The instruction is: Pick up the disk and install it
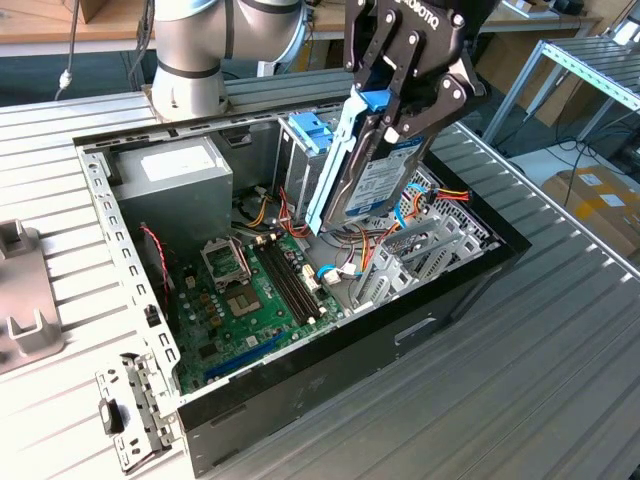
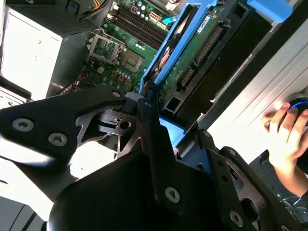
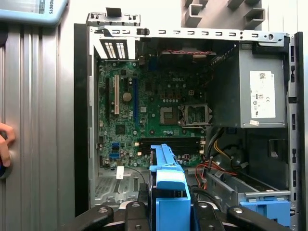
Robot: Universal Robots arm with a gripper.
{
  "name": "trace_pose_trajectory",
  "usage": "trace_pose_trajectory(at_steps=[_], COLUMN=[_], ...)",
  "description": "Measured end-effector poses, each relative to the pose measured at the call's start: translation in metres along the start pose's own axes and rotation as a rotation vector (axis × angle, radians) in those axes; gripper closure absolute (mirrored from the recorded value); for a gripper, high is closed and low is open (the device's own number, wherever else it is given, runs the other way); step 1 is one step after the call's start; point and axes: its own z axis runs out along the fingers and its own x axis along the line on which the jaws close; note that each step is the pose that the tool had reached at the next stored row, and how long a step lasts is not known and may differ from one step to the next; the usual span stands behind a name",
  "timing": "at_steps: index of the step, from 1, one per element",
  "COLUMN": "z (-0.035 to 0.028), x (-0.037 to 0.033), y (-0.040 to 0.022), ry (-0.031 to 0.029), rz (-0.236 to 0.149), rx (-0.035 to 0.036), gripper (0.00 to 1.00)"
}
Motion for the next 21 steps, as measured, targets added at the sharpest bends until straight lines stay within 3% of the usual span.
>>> trace_pose_trajectory(at_steps=[21], z=[0.0003], x=[0.0111], y=[-0.0112], ry=[-0.0002], rz=[0.0], rx=[-0.0009], gripper=[0.63])
